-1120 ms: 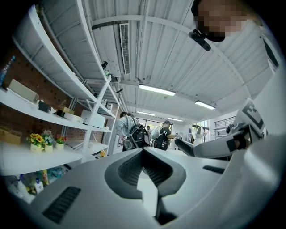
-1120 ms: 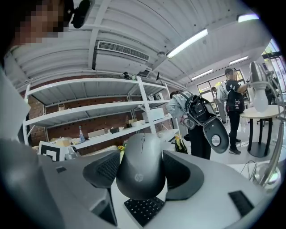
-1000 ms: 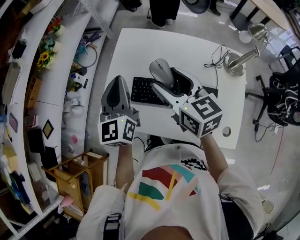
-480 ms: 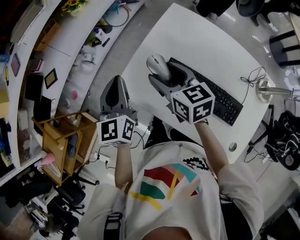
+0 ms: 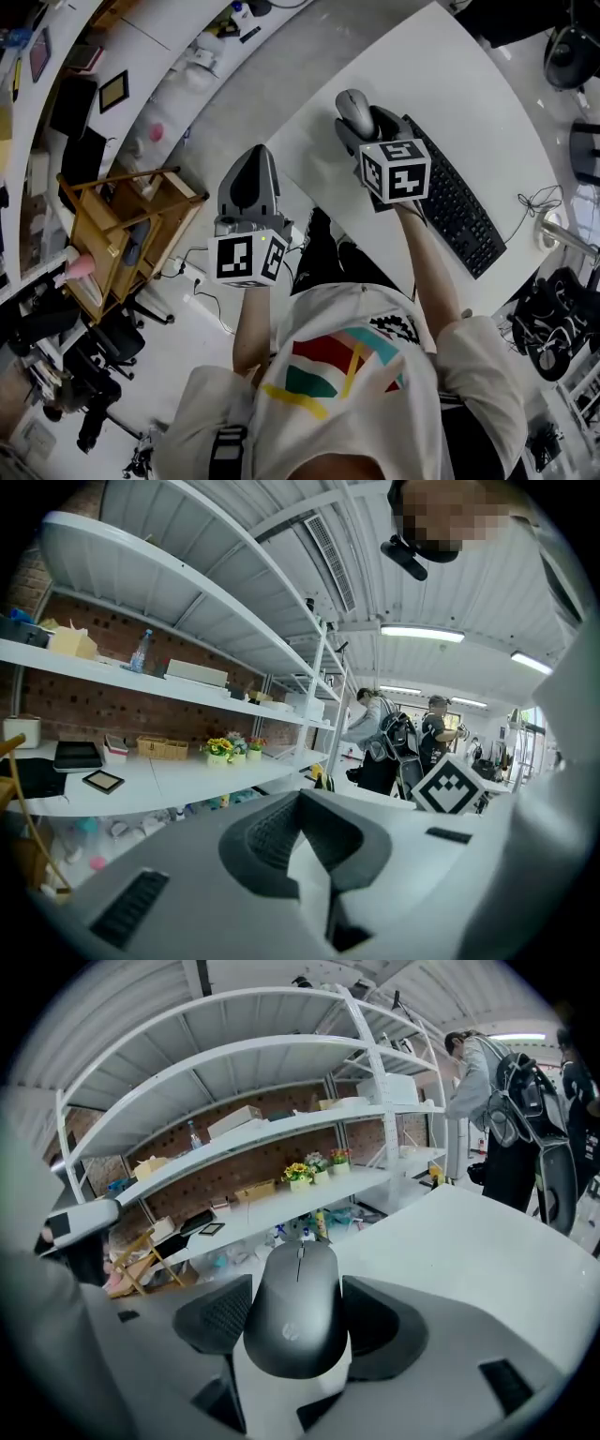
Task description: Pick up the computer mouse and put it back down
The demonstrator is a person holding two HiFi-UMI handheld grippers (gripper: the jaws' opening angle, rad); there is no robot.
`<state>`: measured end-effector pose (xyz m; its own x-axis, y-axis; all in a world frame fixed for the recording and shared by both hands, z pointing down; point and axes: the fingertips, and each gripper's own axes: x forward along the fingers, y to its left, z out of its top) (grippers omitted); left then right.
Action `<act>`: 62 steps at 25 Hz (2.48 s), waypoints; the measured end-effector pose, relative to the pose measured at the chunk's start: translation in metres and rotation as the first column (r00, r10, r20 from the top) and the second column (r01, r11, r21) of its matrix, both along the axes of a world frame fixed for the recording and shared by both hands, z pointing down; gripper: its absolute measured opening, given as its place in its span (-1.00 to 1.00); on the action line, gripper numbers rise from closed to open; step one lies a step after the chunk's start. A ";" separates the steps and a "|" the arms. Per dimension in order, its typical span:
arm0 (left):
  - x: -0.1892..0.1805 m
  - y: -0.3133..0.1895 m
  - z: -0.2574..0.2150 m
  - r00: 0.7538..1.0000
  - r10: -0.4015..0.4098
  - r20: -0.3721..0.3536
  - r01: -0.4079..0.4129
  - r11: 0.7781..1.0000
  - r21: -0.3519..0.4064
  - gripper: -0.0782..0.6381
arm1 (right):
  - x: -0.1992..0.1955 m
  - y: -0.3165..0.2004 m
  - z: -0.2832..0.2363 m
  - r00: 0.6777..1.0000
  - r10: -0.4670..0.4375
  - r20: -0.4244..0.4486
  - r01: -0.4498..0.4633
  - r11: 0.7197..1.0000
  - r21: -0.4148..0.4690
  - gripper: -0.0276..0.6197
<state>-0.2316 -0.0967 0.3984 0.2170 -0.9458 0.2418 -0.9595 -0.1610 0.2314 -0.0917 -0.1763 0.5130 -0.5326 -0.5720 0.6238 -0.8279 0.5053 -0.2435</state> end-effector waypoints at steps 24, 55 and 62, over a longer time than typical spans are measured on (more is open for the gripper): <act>0.029 -0.077 0.024 0.987 0.157 -0.038 -0.157 0.987 -0.016 -0.66 | -0.015 0.000 0.052 0.908 -0.181 -0.377 0.210 0.977 0.037 0.05; 0.228 0.014 -0.149 0.850 0.521 0.075 -0.518 0.801 0.299 -0.66 | 0.205 0.125 -0.238 0.903 0.343 0.261 -0.425 0.804 0.416 -0.87; 0.323 0.082 -0.155 0.773 0.628 0.089 -0.620 0.718 0.316 -0.66 | 0.279 0.198 -0.251 0.864 0.406 0.298 -0.502 0.744 0.441 -0.88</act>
